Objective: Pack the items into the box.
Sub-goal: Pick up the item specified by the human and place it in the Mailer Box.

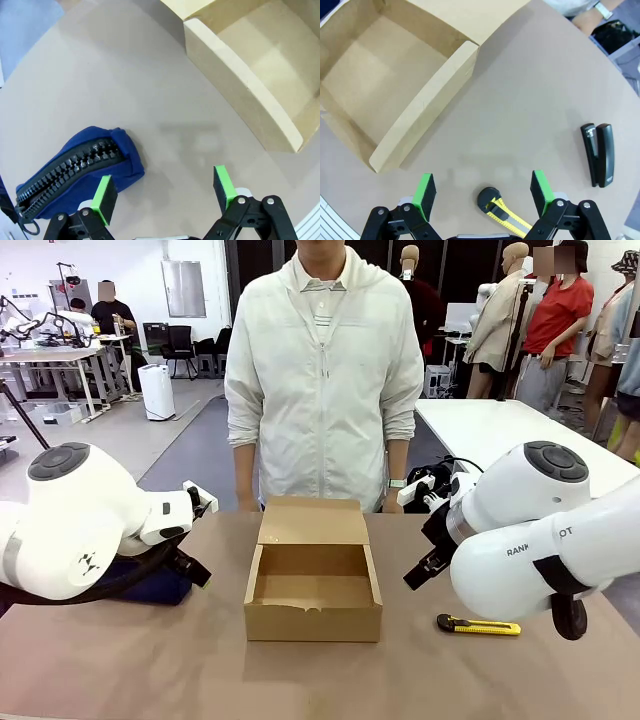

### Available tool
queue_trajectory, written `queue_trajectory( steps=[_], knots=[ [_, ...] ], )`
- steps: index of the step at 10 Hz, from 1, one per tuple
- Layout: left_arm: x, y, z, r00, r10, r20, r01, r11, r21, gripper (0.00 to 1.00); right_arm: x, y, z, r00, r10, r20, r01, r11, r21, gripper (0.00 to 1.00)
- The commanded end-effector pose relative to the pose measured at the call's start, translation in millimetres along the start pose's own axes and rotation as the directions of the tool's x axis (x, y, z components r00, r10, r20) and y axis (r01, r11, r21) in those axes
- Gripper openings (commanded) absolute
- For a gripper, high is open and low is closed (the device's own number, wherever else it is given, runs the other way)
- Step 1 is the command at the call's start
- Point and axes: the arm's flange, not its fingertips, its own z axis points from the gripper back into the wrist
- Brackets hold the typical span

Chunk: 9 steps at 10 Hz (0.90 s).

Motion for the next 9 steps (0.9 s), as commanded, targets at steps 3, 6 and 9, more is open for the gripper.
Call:
queue_trajectory(
  steps=[3, 6, 9],
  knots=[
    [37, 7, 89, 0.949, 0.291, -0.118, -0.314, 0.902, -0.297, 1.0, 40, -35, 95, 0.934, -0.352, -0.068, 0.356, 0.888, 0.29, 1.0],
    [-4, 69, 186, 0.876, 0.48, -0.04, -0.397, 0.672, -0.625, 1.0, -5, -107, 193, 0.78, -0.622, -0.07, 0.537, 0.609, 0.584, 1.0],
    [-133, 148, 225, 0.609, 0.785, 0.117, -0.45, 0.463, -0.763, 1.0, -127, -178, 213, 0.454, -0.89, -0.032, 0.667, 0.316, 0.675, 1.0]
  ],
)
